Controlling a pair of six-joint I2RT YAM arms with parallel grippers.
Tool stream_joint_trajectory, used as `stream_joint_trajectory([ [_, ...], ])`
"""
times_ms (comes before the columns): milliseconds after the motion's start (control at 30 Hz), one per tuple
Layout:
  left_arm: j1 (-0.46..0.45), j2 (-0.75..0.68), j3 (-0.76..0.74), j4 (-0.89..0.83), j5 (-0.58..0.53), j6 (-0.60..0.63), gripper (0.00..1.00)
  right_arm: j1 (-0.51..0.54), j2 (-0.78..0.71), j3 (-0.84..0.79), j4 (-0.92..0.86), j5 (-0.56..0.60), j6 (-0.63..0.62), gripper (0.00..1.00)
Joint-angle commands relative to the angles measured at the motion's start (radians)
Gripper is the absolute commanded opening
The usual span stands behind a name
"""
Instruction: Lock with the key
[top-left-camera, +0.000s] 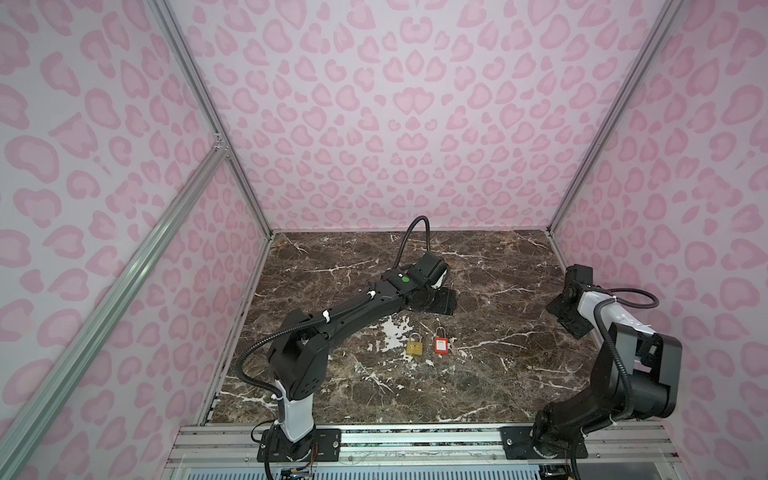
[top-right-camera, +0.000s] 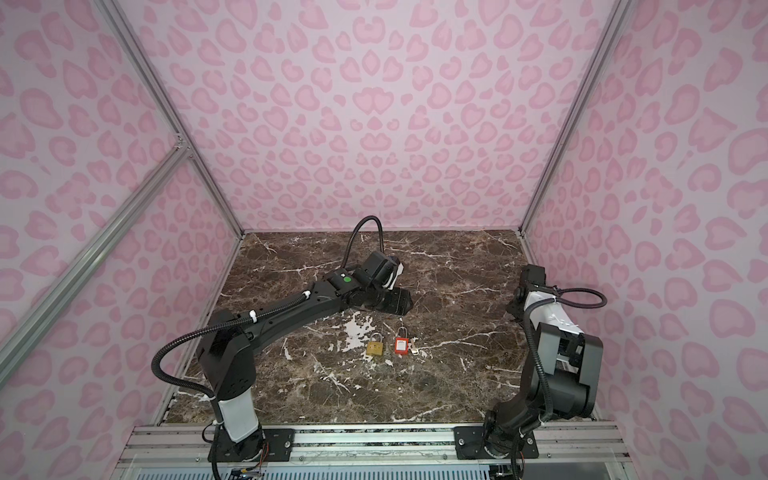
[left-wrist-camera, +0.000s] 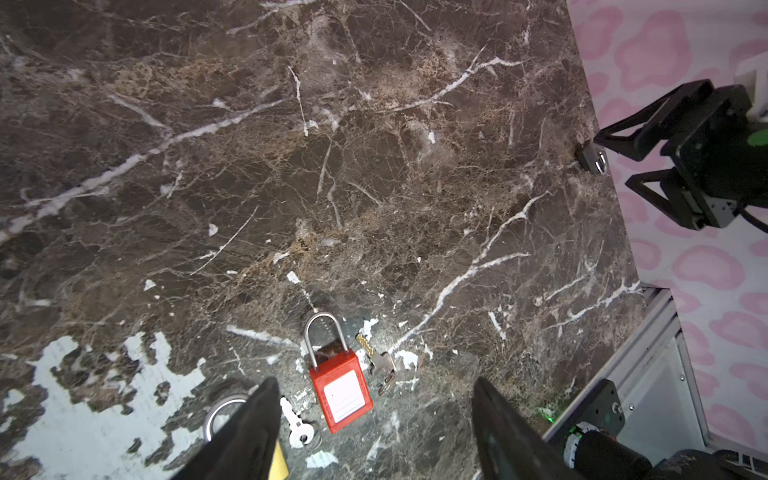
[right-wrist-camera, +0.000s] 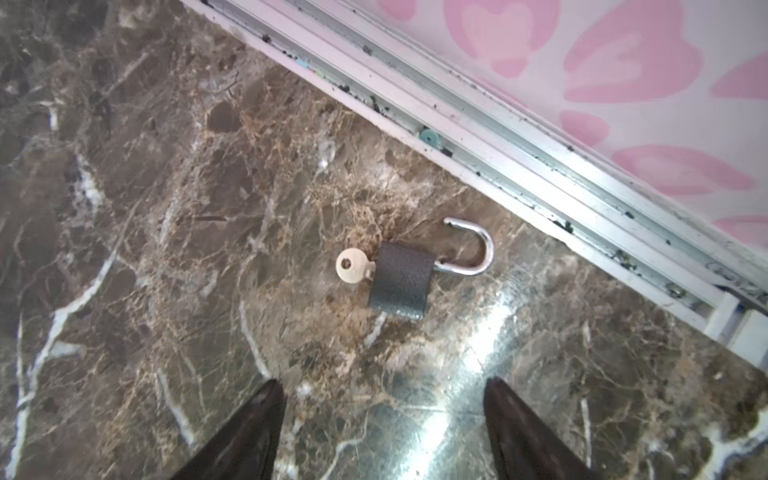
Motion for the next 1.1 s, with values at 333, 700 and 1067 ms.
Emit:
stream_joint_trajectory([
  [333,-0.003,0.045,0.065,-0.029,0.025,0.008,0.74,-0.034,0.066,0.018,0.064,0.092,-0.061,0.63],
  [700,-0.003,0.042,0.063,-0.032,0.026,0.009,0.74,-0.117,0.088,-0.031,0.141,-0.039,-0.022,0.44],
  [1067,-0.004,0.039,0.062,-0.032,0.023,0.008,0.74,-0.125,0.109,-0.033,0.159,-0.075,-0.037,0.53],
])
